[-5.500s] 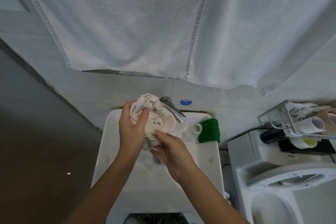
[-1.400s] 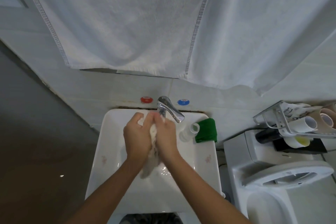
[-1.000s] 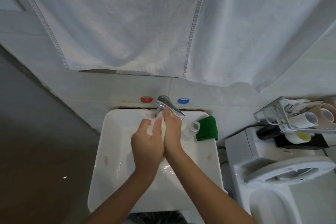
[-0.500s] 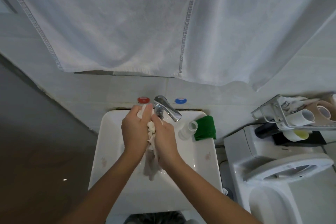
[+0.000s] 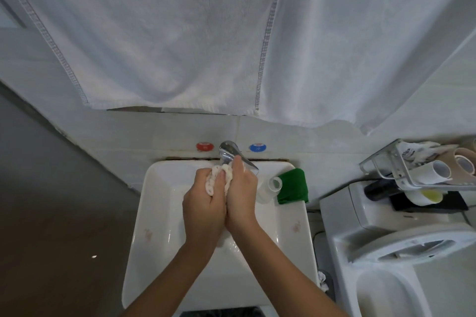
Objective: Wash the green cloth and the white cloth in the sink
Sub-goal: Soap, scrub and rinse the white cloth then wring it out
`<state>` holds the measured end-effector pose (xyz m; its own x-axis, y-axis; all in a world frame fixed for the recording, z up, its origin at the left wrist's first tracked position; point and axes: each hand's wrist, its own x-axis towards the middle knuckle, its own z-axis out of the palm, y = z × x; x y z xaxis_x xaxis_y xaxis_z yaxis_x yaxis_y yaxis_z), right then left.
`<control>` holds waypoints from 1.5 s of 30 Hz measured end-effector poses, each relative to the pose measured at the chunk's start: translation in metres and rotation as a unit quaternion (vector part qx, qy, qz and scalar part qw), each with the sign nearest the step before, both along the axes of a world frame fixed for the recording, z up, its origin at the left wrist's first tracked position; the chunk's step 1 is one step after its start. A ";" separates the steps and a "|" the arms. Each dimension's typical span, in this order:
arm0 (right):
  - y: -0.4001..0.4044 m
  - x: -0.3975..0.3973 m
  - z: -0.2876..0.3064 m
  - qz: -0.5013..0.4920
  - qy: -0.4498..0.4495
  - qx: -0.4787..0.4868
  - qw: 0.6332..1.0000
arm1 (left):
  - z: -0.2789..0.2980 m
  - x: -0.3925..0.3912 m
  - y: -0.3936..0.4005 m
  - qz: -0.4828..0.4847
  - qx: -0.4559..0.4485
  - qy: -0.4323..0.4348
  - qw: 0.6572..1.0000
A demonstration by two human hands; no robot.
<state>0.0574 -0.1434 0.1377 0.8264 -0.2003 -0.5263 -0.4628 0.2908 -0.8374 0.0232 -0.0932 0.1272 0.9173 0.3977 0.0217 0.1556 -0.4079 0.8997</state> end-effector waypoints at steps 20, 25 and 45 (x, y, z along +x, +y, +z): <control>-0.009 0.015 -0.016 0.082 -0.017 -0.006 0.996 | 0.010 0.014 -0.006 0.018 -0.025 0.014 0.999; 0.006 -0.011 -0.005 0.148 -0.022 -0.088 0.985 | 0.006 0.037 0.020 0.034 -0.024 0.023 0.999; 0.000 -0.013 -0.015 0.174 -0.039 -0.027 0.984 | 0.007 0.028 0.023 -0.012 0.109 0.031 0.994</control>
<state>0.0443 -0.1431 0.1229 0.8874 0.0756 -0.4547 -0.4600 0.0794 -0.8844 0.0514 -0.0705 0.1339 0.9288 0.3674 0.0485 0.1950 -0.5960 0.7790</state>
